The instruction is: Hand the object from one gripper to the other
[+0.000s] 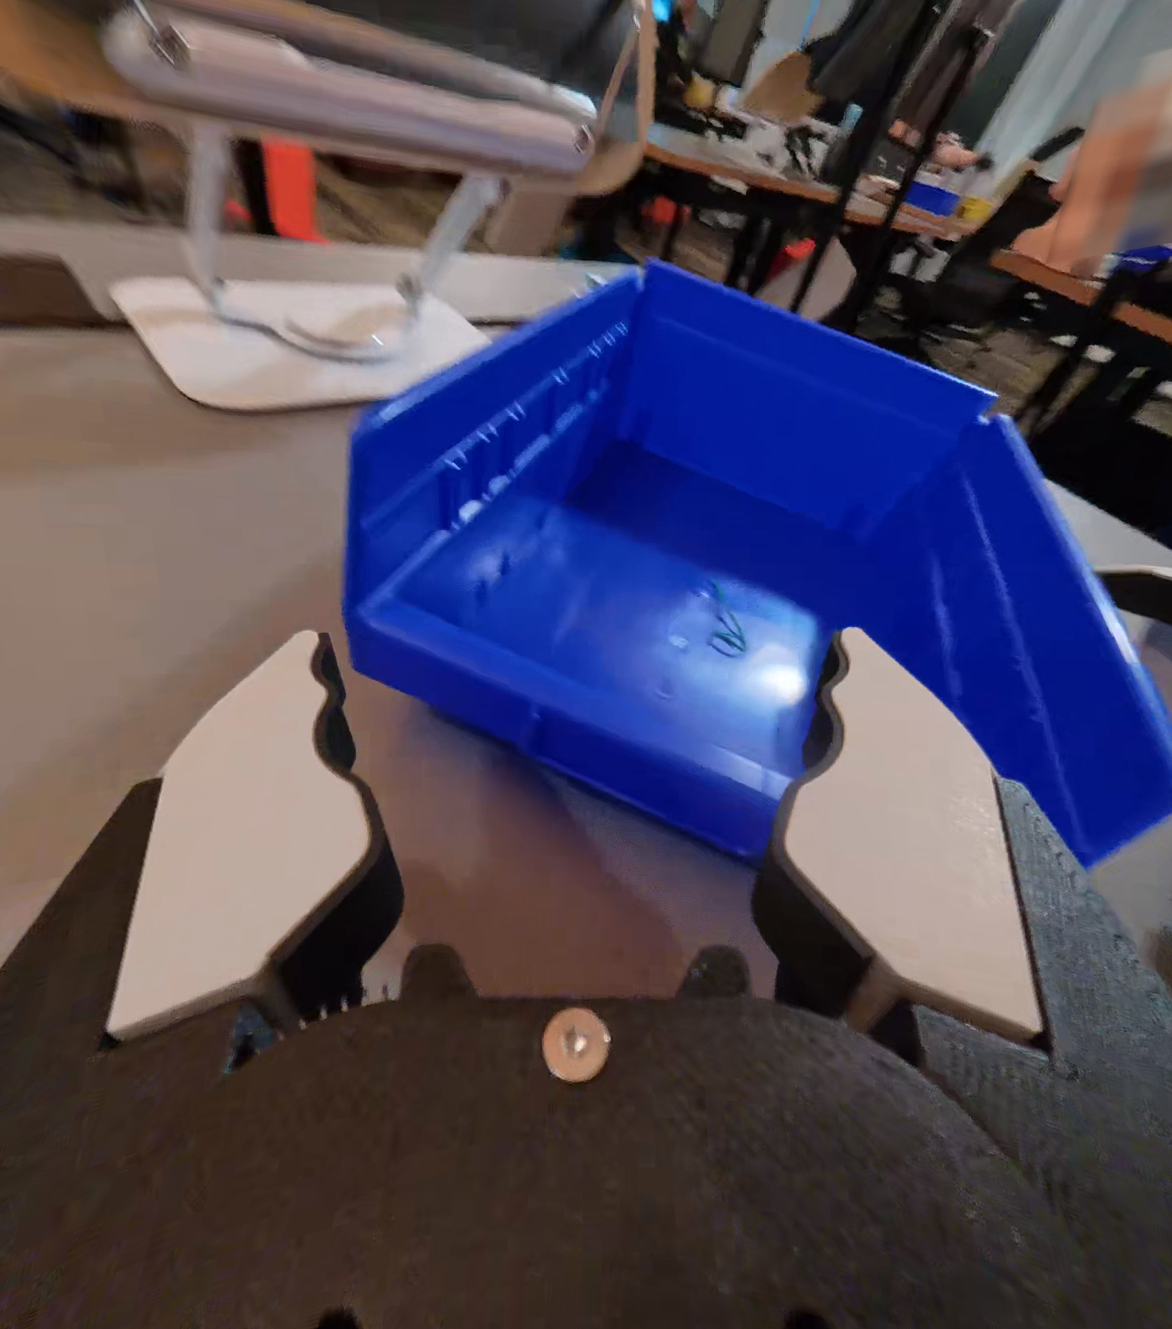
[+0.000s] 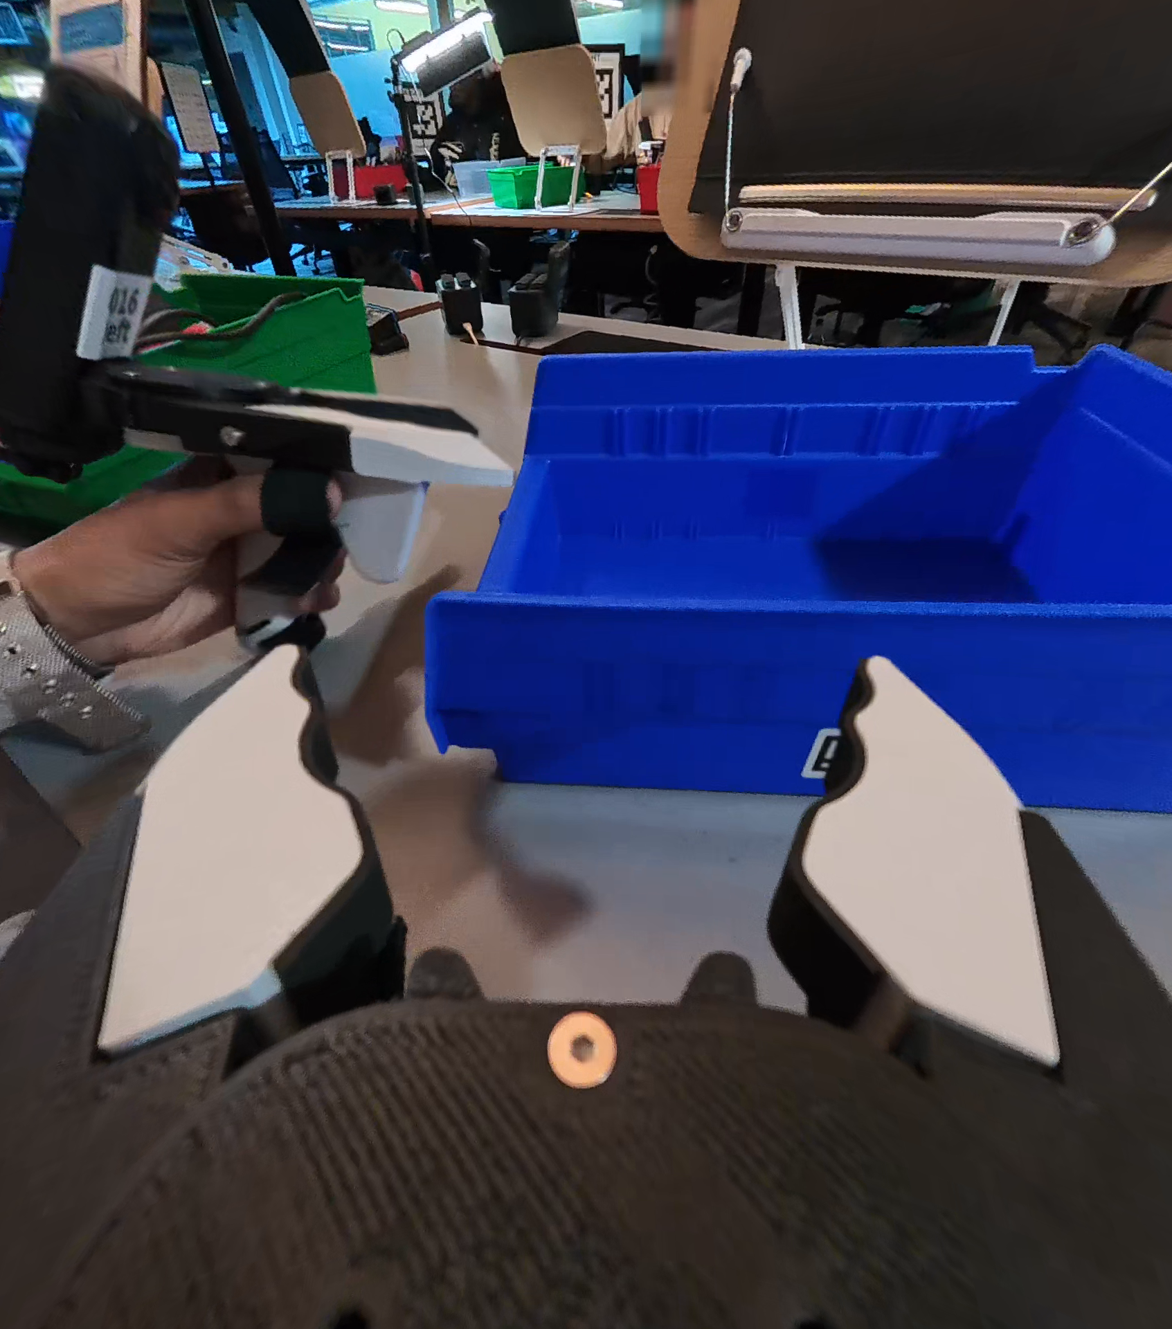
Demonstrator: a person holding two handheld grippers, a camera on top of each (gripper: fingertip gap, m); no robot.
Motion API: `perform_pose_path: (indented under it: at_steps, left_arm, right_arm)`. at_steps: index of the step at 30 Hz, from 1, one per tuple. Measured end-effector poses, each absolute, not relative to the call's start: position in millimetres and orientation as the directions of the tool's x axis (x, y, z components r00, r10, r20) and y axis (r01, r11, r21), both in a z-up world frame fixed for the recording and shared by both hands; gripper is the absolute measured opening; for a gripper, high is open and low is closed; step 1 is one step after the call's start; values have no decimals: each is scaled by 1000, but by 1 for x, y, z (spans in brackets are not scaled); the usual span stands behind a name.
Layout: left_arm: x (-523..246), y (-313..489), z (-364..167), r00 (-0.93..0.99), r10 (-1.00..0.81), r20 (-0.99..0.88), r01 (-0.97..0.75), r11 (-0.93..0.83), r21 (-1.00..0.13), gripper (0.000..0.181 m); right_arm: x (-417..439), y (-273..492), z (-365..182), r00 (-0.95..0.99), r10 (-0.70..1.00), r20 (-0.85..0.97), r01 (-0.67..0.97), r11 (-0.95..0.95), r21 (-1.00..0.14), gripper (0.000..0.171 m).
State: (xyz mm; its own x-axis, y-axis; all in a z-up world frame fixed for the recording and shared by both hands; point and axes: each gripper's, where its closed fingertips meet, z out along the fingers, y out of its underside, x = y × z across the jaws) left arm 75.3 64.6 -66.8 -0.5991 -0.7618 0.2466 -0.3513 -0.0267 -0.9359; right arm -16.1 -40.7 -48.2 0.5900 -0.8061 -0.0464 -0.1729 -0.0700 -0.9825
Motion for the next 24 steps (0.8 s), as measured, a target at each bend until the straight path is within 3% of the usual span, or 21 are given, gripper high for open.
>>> perform_pose_path:
  at_steps: [7, 10, 14, 16, 20, 24]
  left_arm:
    - [34, 36, -70, -707, -568, 421, -473, -63, -879, 105]
    - [21, 31, -68, -736, -500, 456, -493, -66, -868, 91]
    - [14, 28, -68, -747, -500, 438, -480, -51, -876, 87]
    - [12, 26, -66, -763, -511, 397, -445, -30, -895, 84]
    - [6, 20, -67, -791, -520, 322, -396, 35, -917, 80]
    - [4, 16, -66, -805, -527, 271, -358, 66, -932, 77]
  right_arm:
    - [4, -42, -61, 549, -830, -99, -256, -54, -965, 147]
    - [9, -45, -65, 525, -847, -85, -272, -72, -960, 142]
    - [11, -48, -66, 545, -832, -100, -289, -74, -954, 132]
    - [9, -50, -66, 579, -802, -148, -314, -52, -948, 107]
    - [14, -78, -62, 595, -755, -276, -386, 32, -922, 28]
    - [34, -139, -61, 519, -775, -362, -445, 116, -888, 10]
